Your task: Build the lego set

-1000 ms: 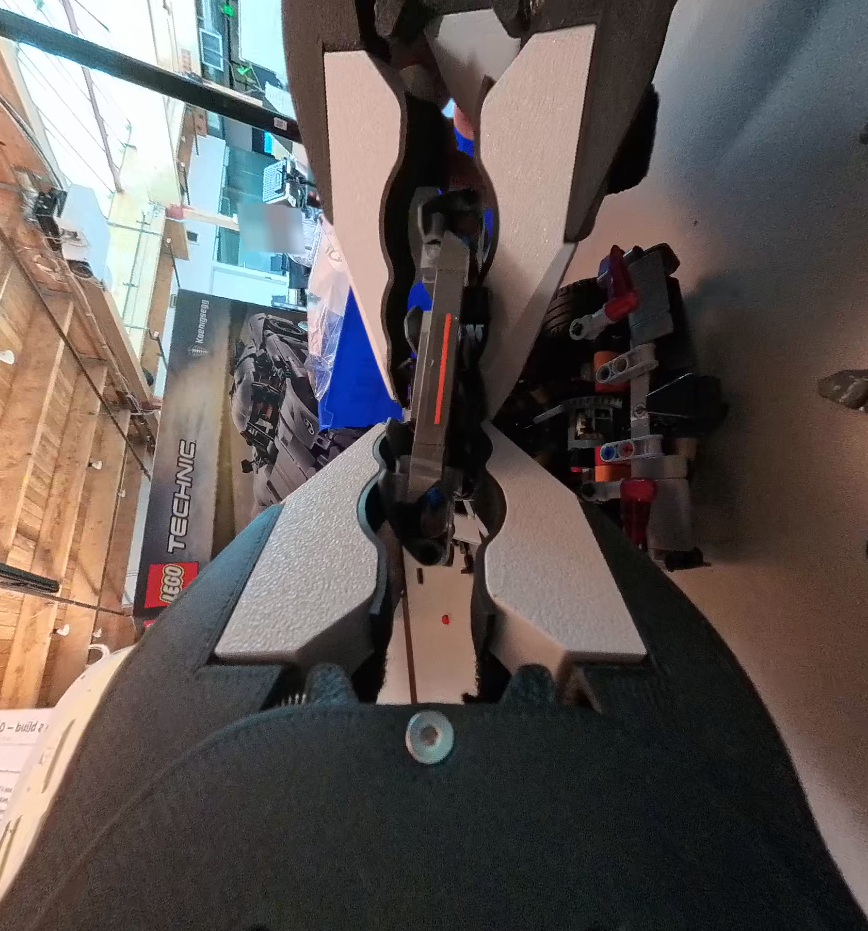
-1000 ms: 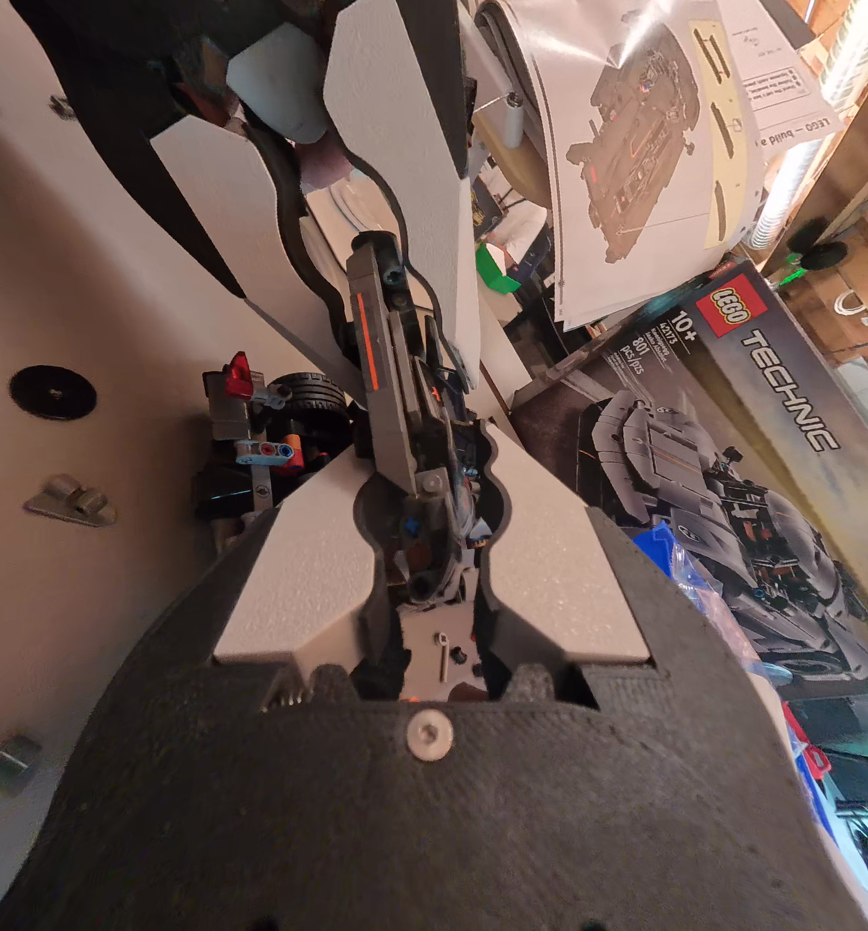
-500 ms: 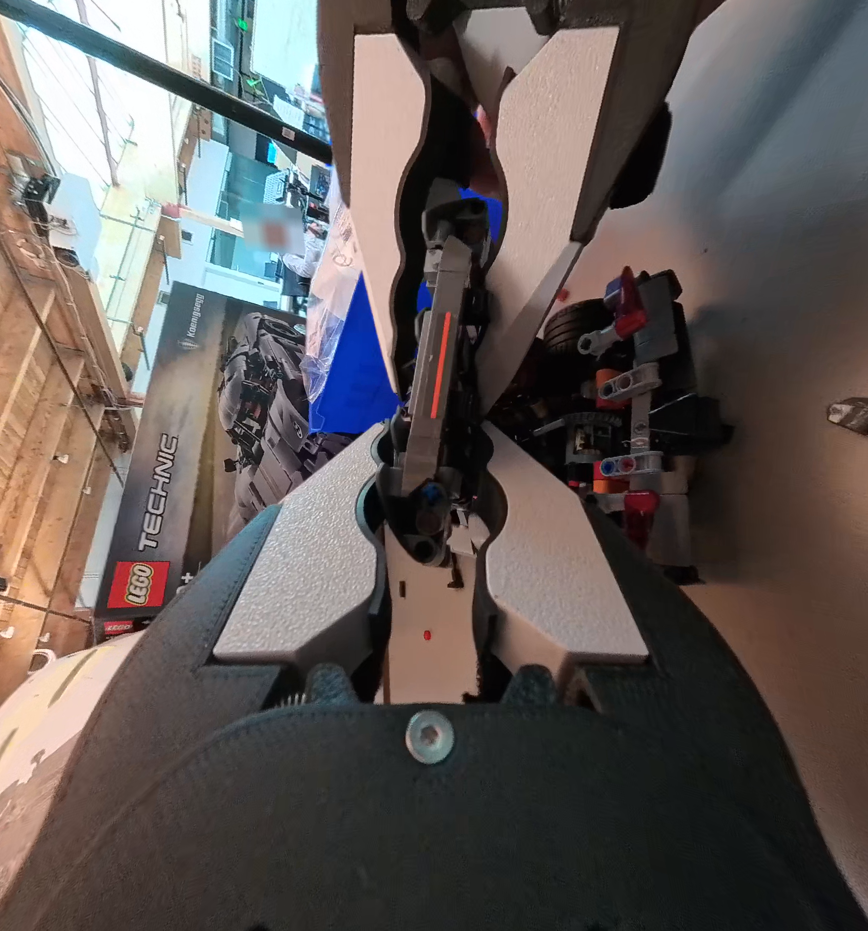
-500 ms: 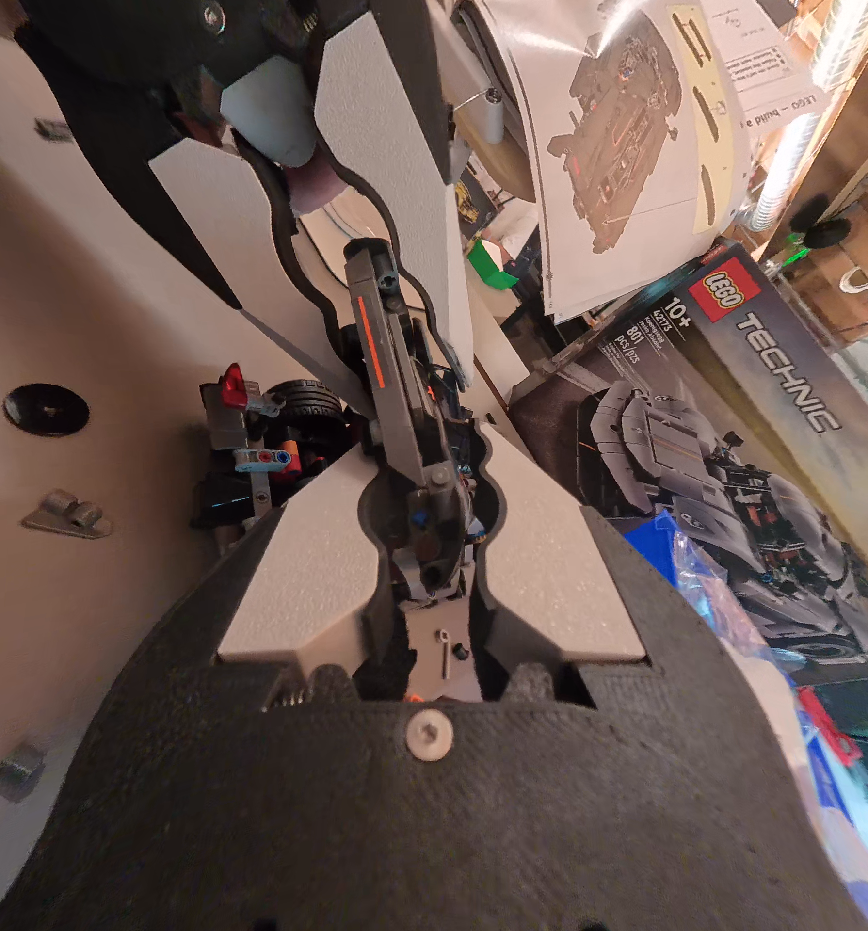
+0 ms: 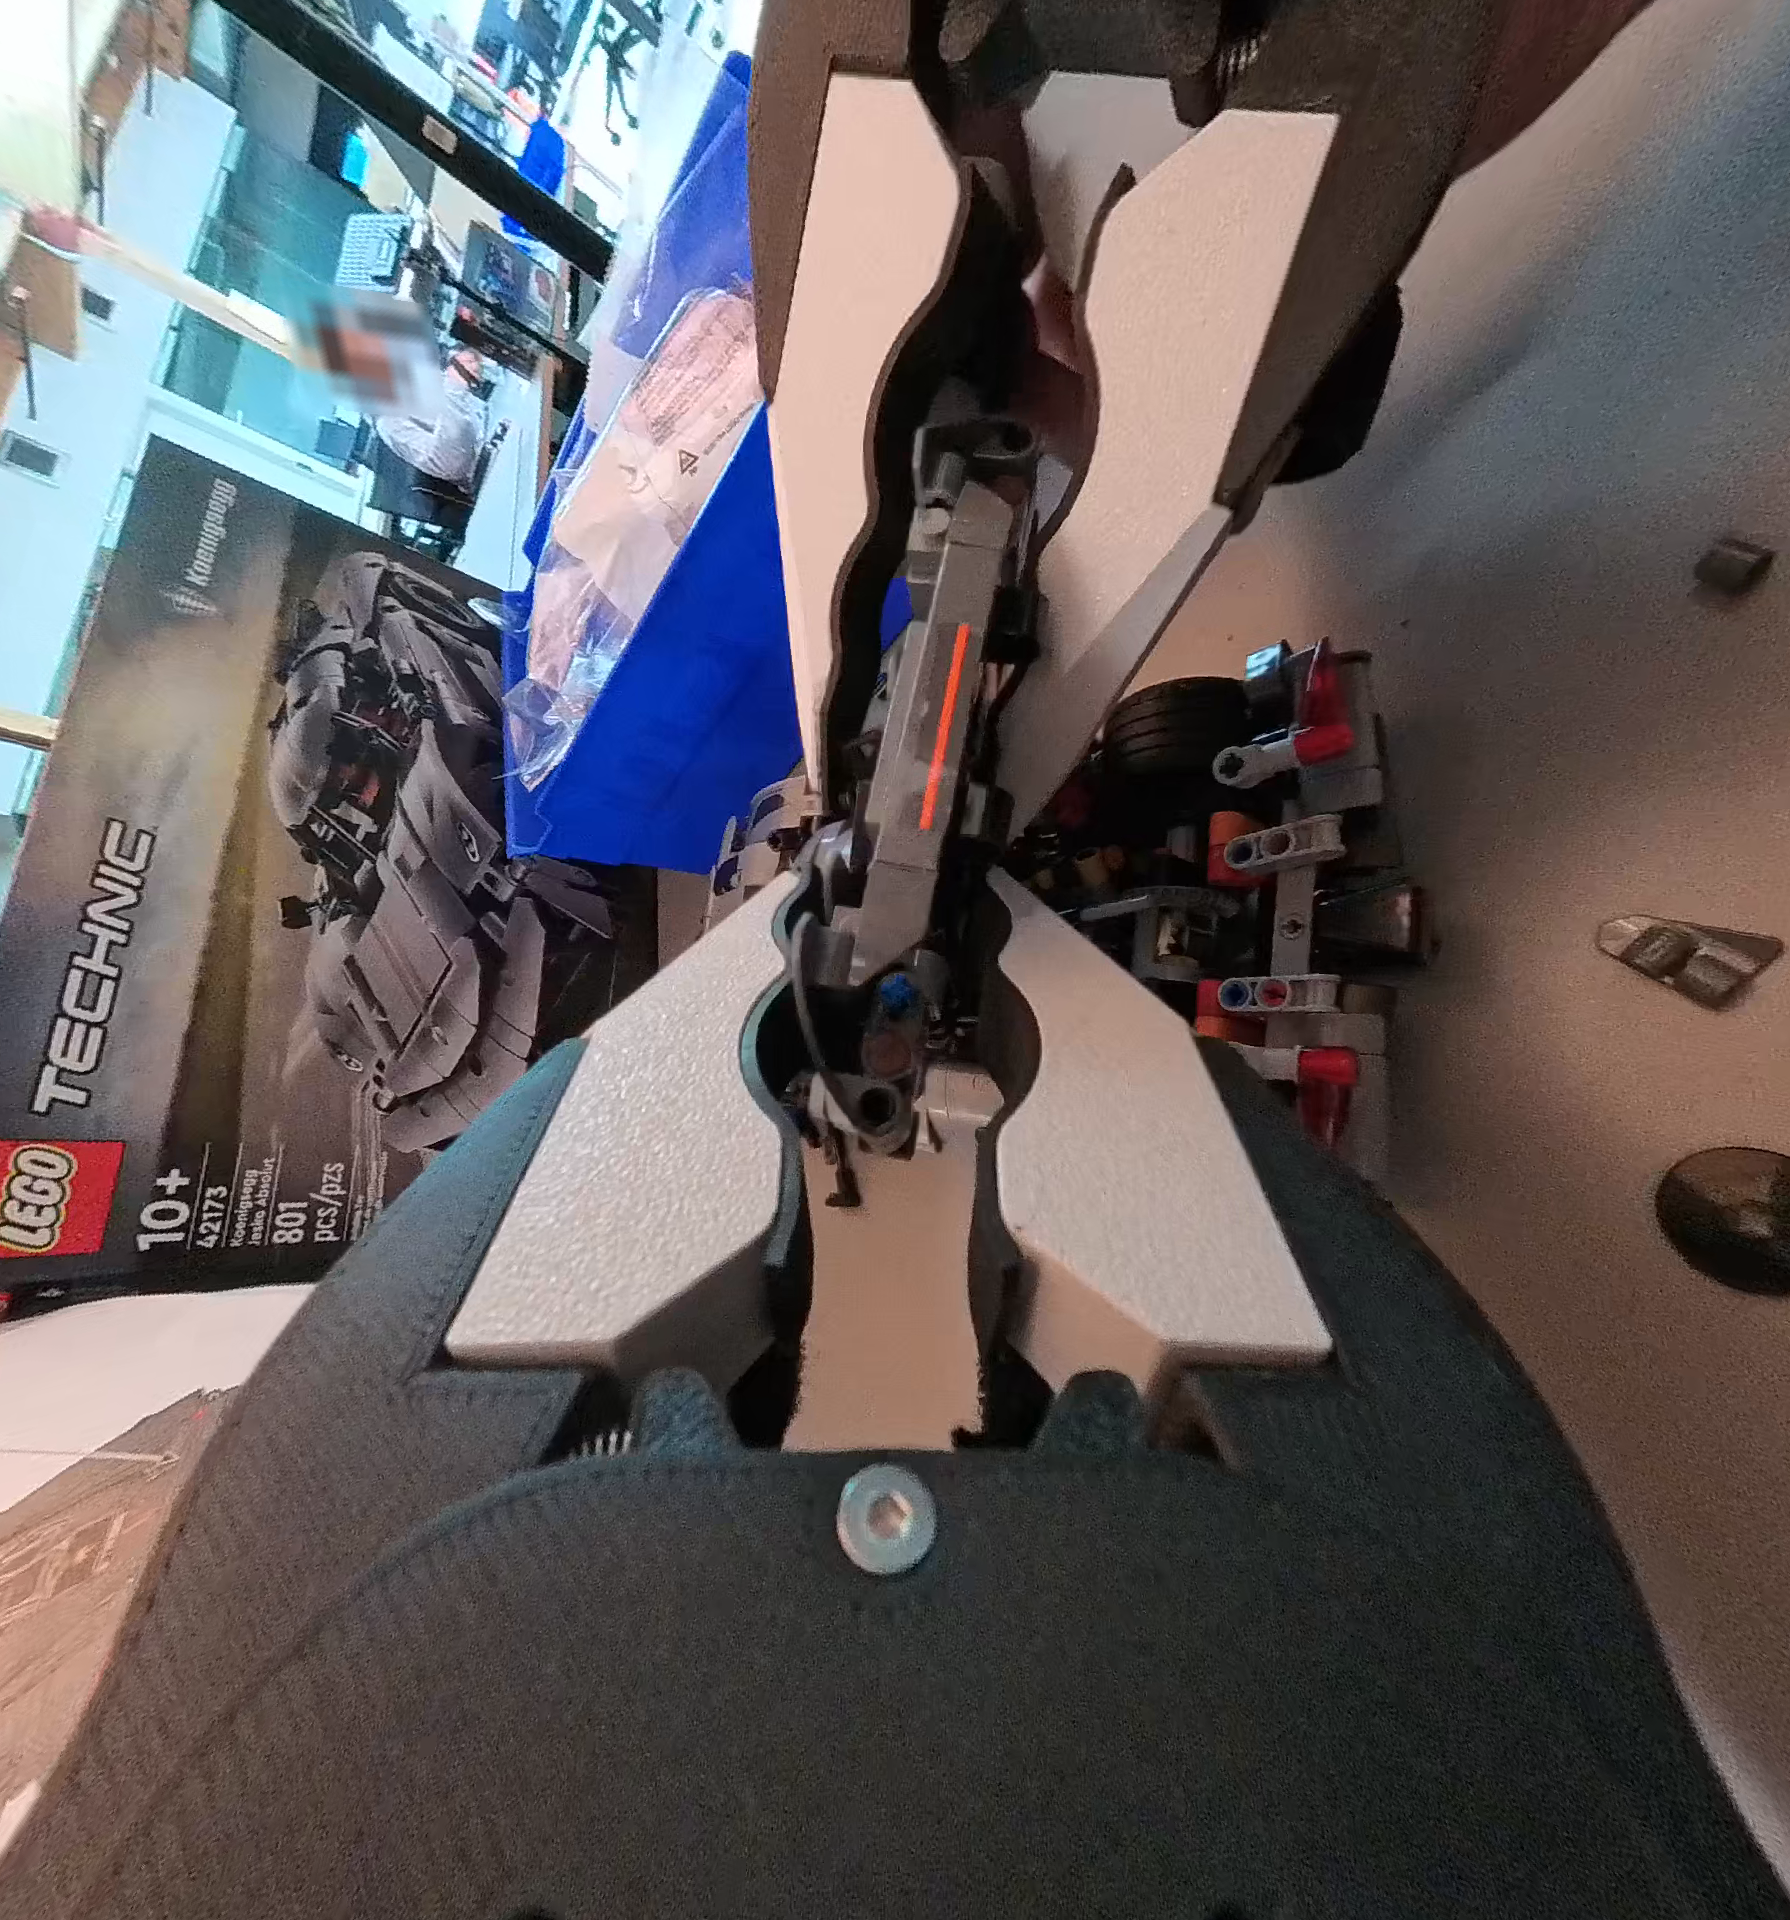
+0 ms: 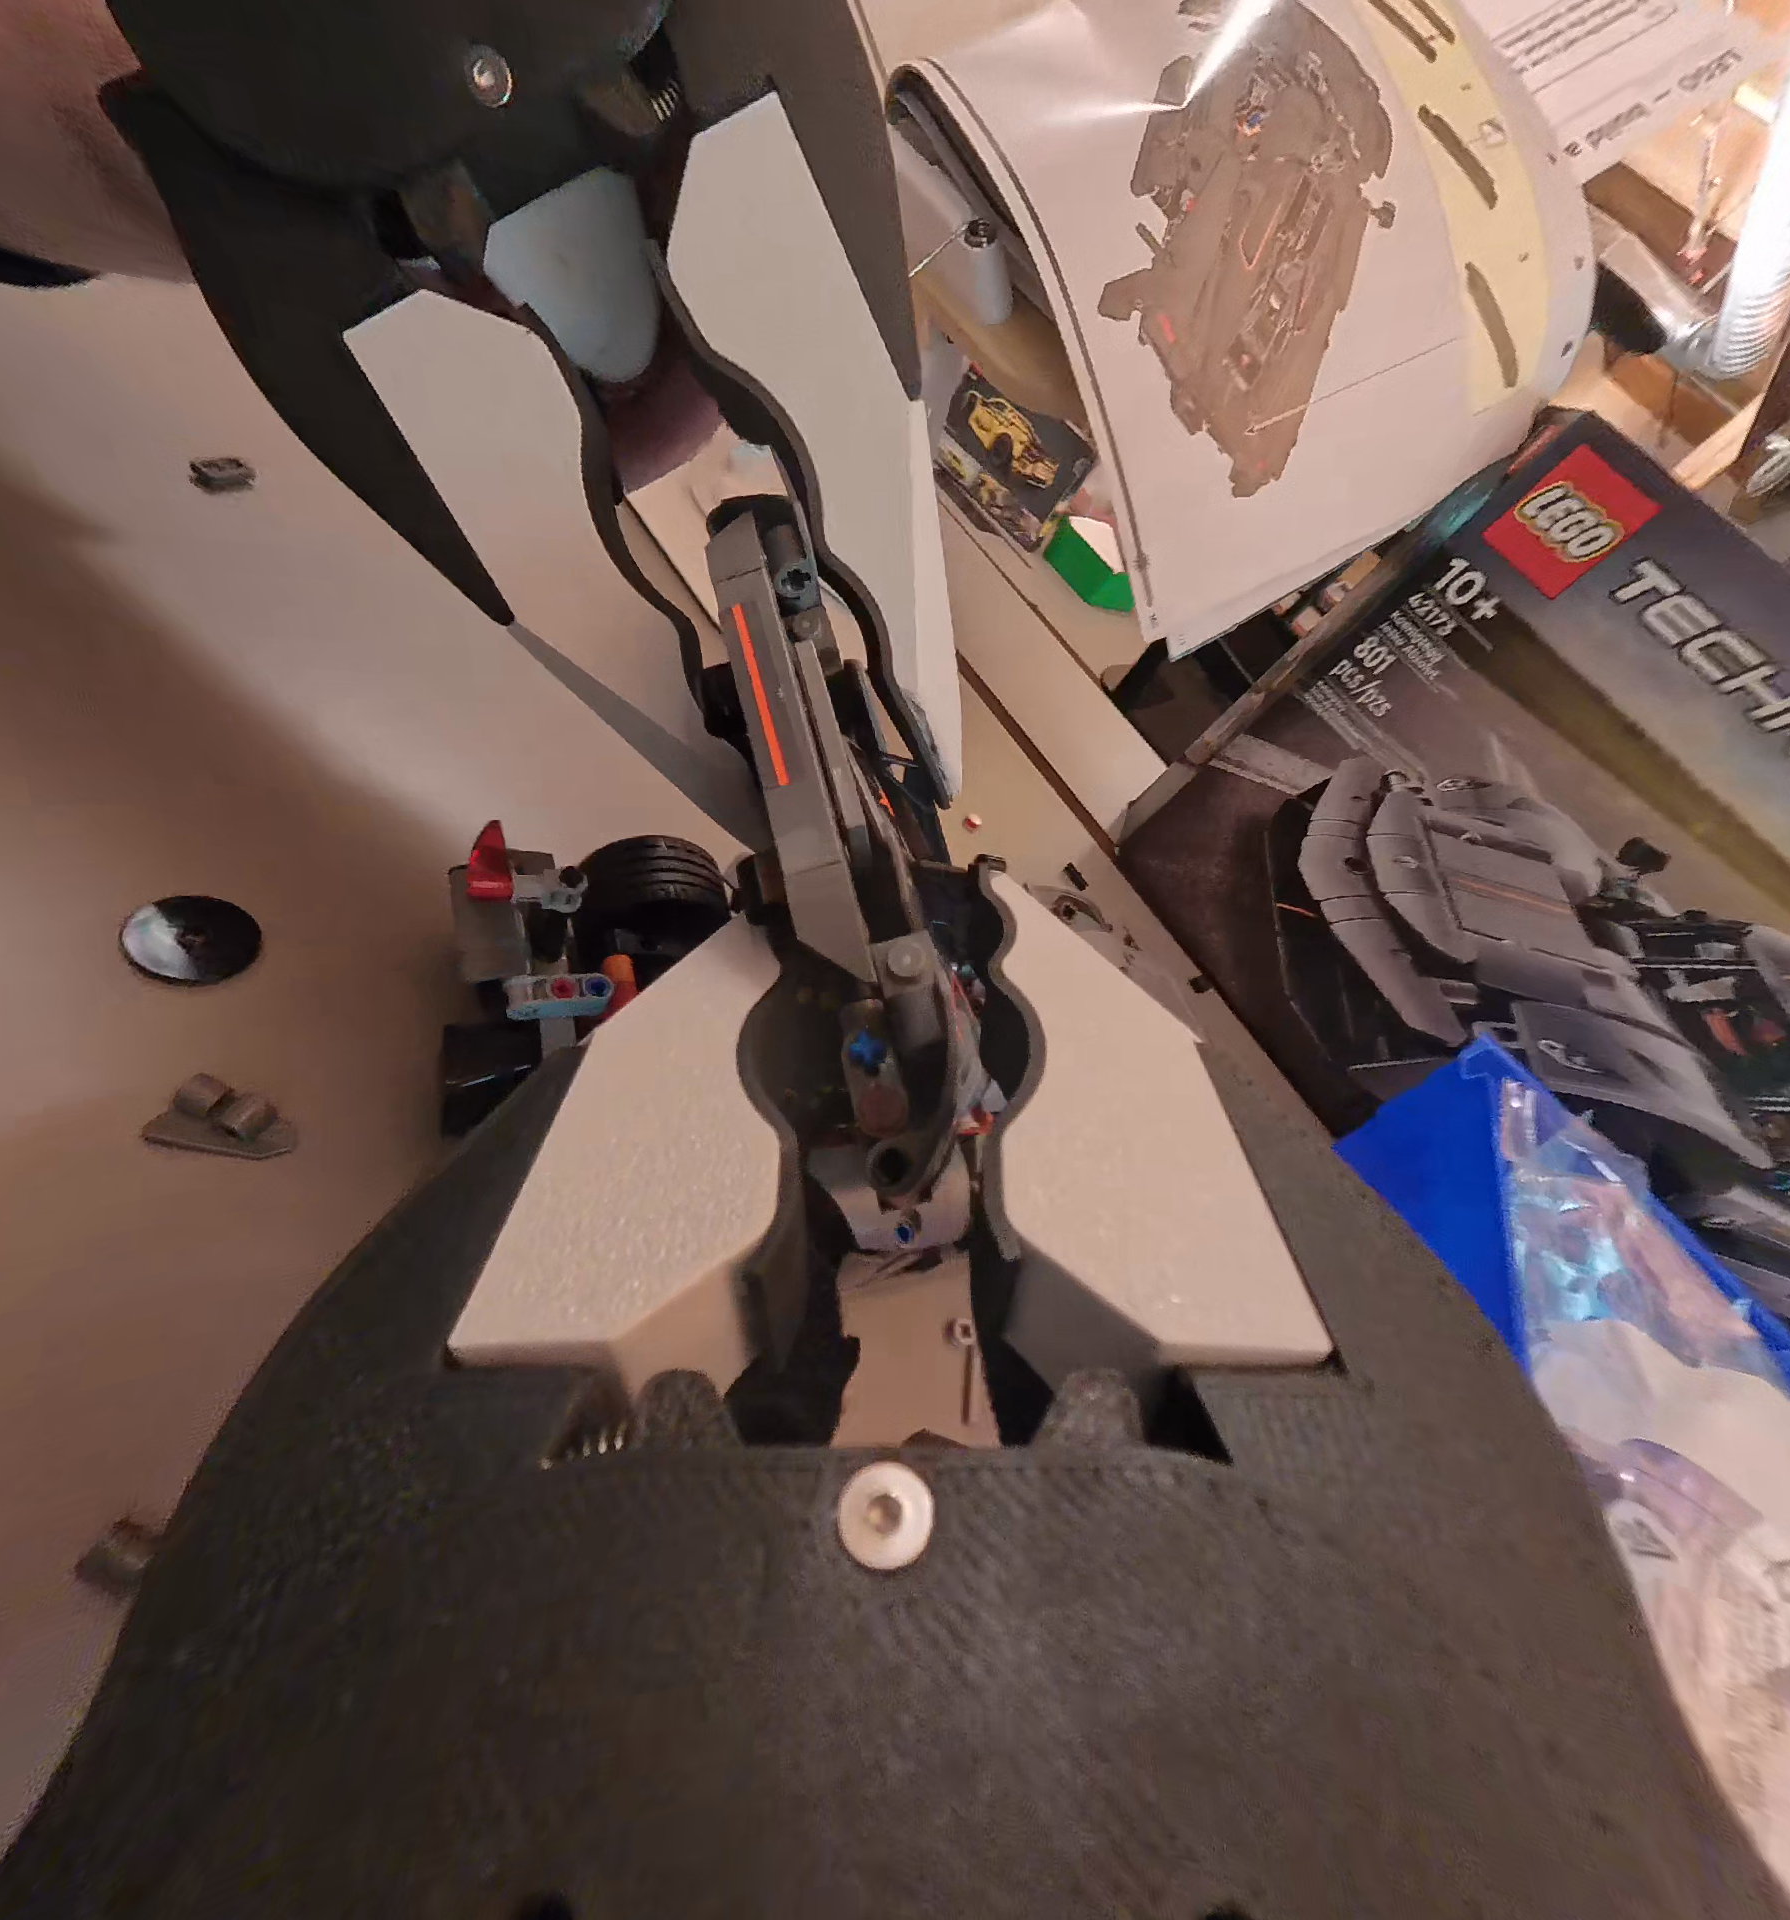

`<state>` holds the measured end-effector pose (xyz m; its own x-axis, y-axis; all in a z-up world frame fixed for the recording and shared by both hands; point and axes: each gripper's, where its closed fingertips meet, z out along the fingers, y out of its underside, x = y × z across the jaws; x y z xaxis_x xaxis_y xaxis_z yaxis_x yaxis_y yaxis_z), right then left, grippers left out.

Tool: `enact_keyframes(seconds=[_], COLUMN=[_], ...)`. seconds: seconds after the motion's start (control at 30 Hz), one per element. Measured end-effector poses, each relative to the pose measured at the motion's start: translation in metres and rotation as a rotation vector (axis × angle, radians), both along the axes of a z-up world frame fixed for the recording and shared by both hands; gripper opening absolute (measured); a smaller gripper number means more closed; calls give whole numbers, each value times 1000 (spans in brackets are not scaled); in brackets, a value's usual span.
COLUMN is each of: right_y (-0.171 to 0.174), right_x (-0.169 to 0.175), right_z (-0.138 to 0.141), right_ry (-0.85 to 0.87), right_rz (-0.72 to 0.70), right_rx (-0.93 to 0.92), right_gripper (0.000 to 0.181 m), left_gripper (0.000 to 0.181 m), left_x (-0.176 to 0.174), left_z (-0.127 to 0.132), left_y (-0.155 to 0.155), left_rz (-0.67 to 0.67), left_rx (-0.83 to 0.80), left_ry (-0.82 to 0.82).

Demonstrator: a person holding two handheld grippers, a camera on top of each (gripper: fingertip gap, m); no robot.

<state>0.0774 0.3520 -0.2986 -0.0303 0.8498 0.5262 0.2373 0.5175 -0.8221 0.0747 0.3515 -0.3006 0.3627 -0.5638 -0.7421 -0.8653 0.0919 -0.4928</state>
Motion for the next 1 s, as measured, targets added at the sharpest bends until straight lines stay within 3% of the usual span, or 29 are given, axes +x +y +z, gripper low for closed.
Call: enact_keyframes(seconds=[0.33, 0.7, 1.0], right_y=[5, 10, 11], right_x=[-1, 0, 1], right_z=[-4, -2, -3], right_ry=[-26, -15, -22], right_rz=[-59, -50, -77], right_rx=[102, 16, 76], right_gripper=[29, 25, 24], left_gripper=[25, 20, 20], left_x=[-3, -7, -7], left_z=[-1, -2, -3], left_y=[1, 2, 3], left_rz=[-1, -15, 6], left_rx=[-16, -11, 8], left_ry=[-76, -103, -92])
